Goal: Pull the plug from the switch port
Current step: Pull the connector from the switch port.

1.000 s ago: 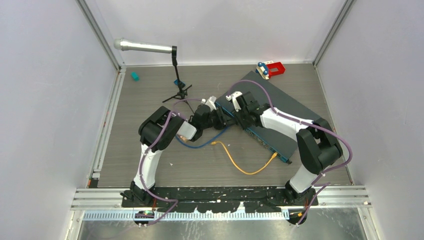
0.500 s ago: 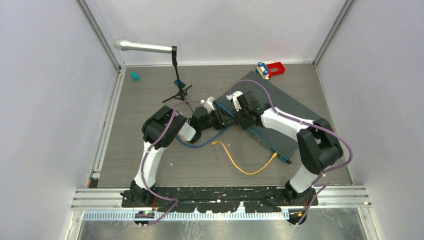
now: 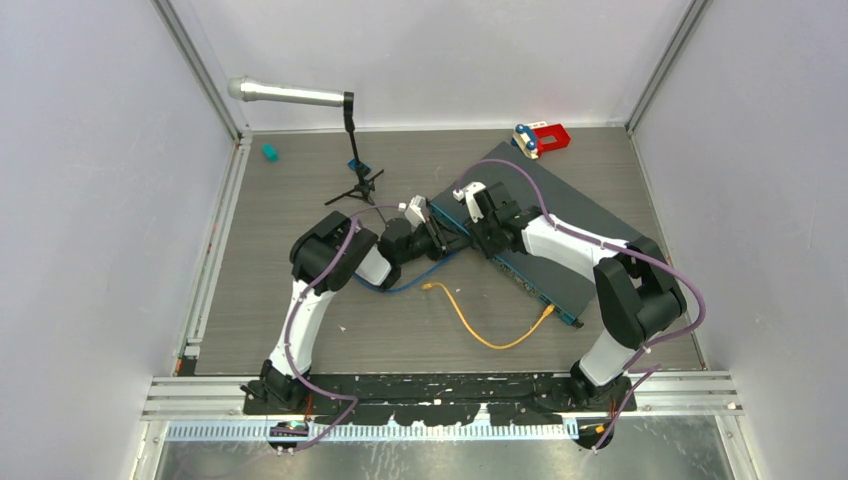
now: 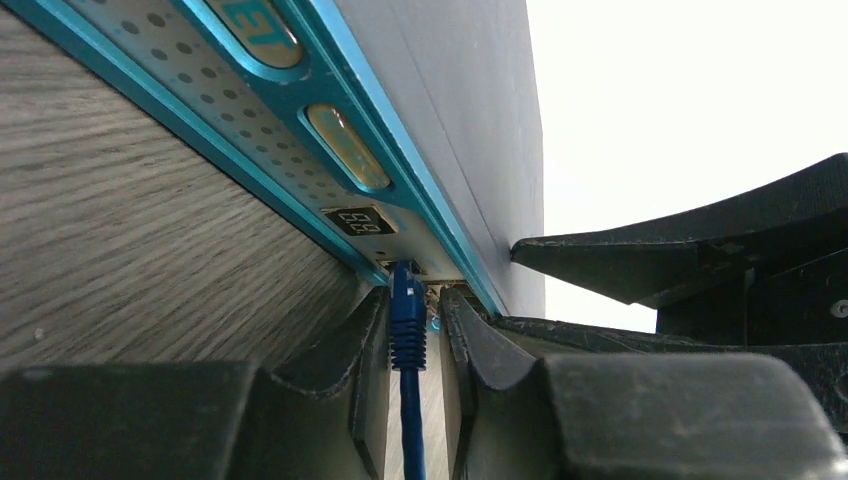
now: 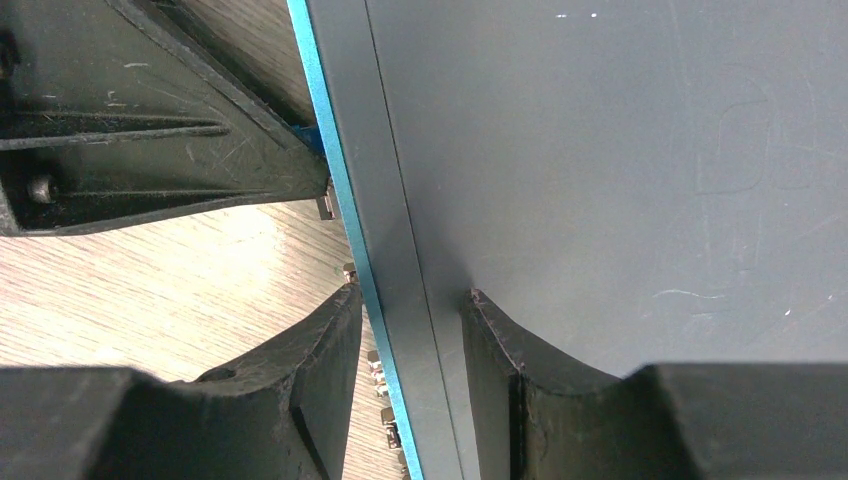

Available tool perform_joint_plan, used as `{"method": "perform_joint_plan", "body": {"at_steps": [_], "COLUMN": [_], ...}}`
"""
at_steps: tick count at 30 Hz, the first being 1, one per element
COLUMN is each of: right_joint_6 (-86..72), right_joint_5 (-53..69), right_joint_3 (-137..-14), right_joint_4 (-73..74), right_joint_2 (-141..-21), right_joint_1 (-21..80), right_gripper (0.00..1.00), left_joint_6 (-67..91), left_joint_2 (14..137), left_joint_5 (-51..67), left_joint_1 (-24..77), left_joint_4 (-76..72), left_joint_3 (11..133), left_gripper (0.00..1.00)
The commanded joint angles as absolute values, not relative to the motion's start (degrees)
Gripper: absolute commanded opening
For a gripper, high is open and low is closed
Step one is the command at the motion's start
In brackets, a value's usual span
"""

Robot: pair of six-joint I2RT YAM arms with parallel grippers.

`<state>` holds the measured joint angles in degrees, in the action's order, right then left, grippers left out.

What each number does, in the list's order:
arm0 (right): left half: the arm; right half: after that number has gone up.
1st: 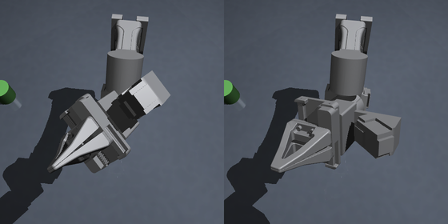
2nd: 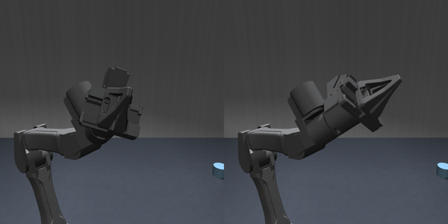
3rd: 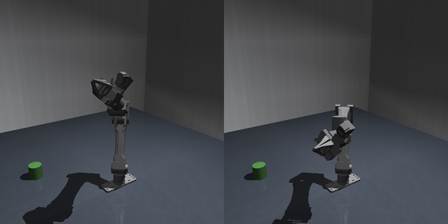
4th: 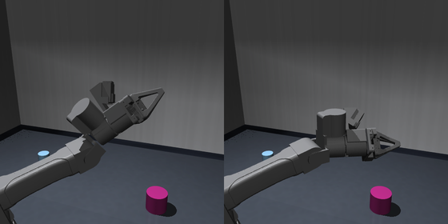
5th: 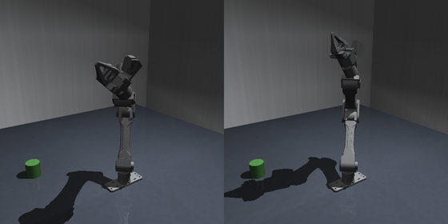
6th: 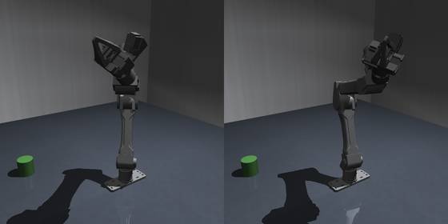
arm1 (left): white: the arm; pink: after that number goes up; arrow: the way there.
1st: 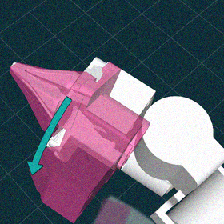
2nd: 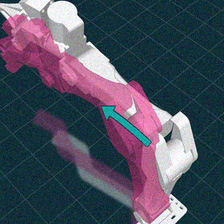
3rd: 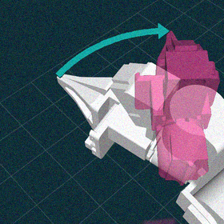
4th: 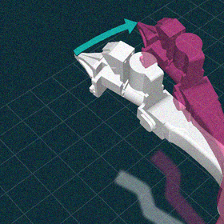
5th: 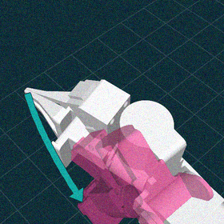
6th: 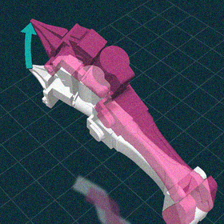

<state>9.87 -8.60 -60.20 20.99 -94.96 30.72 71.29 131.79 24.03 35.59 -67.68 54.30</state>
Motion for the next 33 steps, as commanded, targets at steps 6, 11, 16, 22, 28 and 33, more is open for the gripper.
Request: {"method": "perform_joint_plan", "body": {"at_steps": [6,11,16,22,28,33], "right_joint_6": [9.49,9.71,9.74,9.00,8.30,7.57], "right_joint_5": [-6.99,-7.06,-8.96,-11.33,-16.47,-18.47], "right_joint_3": [-60.92,-60.74,-60.91,-61.07,-60.52,-60.17], "right_joint_4": [22.76,22.90,22.79,22.74,21.11,20.42], "right_joint_2": [-94.47,-94.00,-95.21,-97.45,-97.81,-98.64], "right_joint_1": [30.47,30.49,30.48,30.41,30.47,30.49], "right_gripper": [0.46,0.46,0.46,0.45,0.42,0.39], "left_joint_6": [61.73,62.76,62.86,63.70,66.38,70.25], "left_joint_2": [143.59,145.16,144.50,144.04,142.97,143.58], "left_joint_5": [20.11,21.20,20.16,19.28,20.60,21.85], "left_joint_1": [36.48,36.49,36.53,36.58,37.05,37.16], "left_joint_4": [-61.03,-64.82,-64.70,-62.77,-62.41,-64.07], "left_joint_3": [50.49,50.53,48.79,47.09,43.81,43.25], "left_gripper": [0.00,0.00,0.00,0.00,0.00,0.00]}}
